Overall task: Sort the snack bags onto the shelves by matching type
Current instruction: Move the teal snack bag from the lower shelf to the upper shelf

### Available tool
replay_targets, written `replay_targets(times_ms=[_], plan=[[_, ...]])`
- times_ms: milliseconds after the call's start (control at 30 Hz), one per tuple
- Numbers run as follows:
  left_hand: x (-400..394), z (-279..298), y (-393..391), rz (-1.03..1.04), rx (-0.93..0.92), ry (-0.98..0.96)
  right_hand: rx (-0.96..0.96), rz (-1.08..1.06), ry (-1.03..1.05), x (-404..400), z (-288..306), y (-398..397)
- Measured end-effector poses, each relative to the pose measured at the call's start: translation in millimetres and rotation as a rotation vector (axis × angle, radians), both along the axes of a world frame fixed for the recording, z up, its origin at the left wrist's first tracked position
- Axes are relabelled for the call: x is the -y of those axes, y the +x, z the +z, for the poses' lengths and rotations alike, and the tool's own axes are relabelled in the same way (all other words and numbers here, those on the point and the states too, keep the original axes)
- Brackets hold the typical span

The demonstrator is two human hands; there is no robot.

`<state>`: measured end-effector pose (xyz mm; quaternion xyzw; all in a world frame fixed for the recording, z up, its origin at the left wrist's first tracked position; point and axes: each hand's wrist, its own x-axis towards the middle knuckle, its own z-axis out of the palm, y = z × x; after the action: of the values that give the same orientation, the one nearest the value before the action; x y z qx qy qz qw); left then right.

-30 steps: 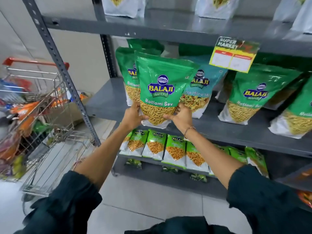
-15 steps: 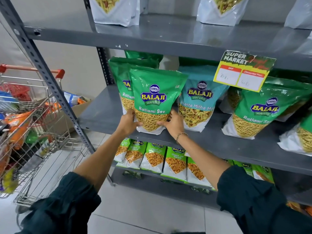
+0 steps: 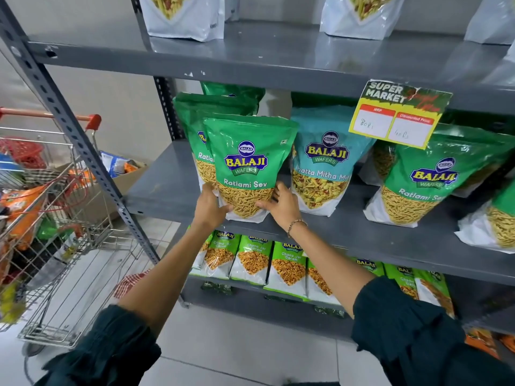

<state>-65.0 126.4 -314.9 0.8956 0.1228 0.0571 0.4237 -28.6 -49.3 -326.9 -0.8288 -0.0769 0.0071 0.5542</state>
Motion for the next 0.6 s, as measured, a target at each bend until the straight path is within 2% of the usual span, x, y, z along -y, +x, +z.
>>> replay_targets(times_ms=[67,133,200,267,367,433,533,600], plan=[[15,-4,-13,0.106,0.176,0.01,-0.011,-0.011,0.047,8,0,-3],[36,-2,-27,0.095,0.312,-0.047,0.045,-0.122,0.047,23,0,-7],[61,2,-31,-0.044,0.317,-0.113,0.132,-0.263,0.039,44,-3,-10],[87,4,-25,-0.231,0.308,-0.067,0.212,-0.406,0.044,69,-5,-11],[122,-3,-3,-0.398,0.177,0.061,0.268,-0.59,0.056,106,-9,-8],[140,-4,14,-0.406,0.004,0.039,0.224,-0.625,0.05,125,-12,2],[157,-1,40,-0.34,-0.171,0.026,0.061,-0.499,-0.032,145,-14,19],[158,0,52,-0.308,-0.205,0.08,-0.057,-0.372,-0.057,153,-17,31]])
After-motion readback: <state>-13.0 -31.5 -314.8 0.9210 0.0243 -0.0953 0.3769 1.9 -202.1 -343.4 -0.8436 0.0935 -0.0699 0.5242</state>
